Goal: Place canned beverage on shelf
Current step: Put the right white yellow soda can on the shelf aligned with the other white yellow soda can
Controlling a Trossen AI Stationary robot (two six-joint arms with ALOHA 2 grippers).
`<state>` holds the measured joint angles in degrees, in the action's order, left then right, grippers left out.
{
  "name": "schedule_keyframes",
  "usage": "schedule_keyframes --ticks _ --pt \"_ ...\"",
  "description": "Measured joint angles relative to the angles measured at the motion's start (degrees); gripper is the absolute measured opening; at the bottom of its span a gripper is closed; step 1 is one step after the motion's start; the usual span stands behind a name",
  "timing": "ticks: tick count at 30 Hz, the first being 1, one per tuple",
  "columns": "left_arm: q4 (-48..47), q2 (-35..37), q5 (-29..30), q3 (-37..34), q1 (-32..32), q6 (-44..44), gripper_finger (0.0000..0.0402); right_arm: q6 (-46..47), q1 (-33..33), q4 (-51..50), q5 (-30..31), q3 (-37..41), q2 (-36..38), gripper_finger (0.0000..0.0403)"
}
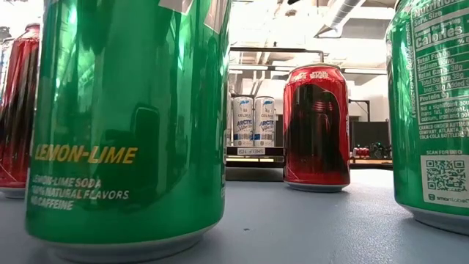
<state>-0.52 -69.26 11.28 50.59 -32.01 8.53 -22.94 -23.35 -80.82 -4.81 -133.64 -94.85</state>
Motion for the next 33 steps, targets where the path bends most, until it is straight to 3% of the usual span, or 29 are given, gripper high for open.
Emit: schedule_keyframes --ticks 4,8,12,16,20,26,33 --pt "-7.22 7.58 -9.69 3.74 1.76 1.83 0.0332 0.85 1.90 -2.02 -5.70 0.00 0.02 0.0302" --pt "-15.00 13.82 -17.30 9.40 5.83 1.84 0.0332 1.71 5.45 -4.47 -7.33 0.00 0.01 0.0302" --pt "-23.34 17.90 -18.01 16.71 11.35 2.14 0.0332 8.99 10.68 -8.85 -7.35 0.00 0.03 0.0302" --pt "-32.65 19.87 -13.79 25.23 16.76 2.27 0.0332 23.11 18.94 -9.11 -7.29 0.07 0.16 0.0302" --pt "-39.80 20.40 -11.35 32.06 20.65 1.71 0.0332 37.81 29.10 -9.15 -0.28 0.11 0.29 0.0302" --pt "-46.00 20.77 -12.92 36.75 23.50 1.89 0.0332 62.77 44.65 -9.18 12.25 0.11 -0.64 0.0302" --pt "-48.86 21.45 -17.02 37.00 24.56 2.33 0.0332 82.07 59.69 -9.22 15.07 0.11 -5.47 0.0302"
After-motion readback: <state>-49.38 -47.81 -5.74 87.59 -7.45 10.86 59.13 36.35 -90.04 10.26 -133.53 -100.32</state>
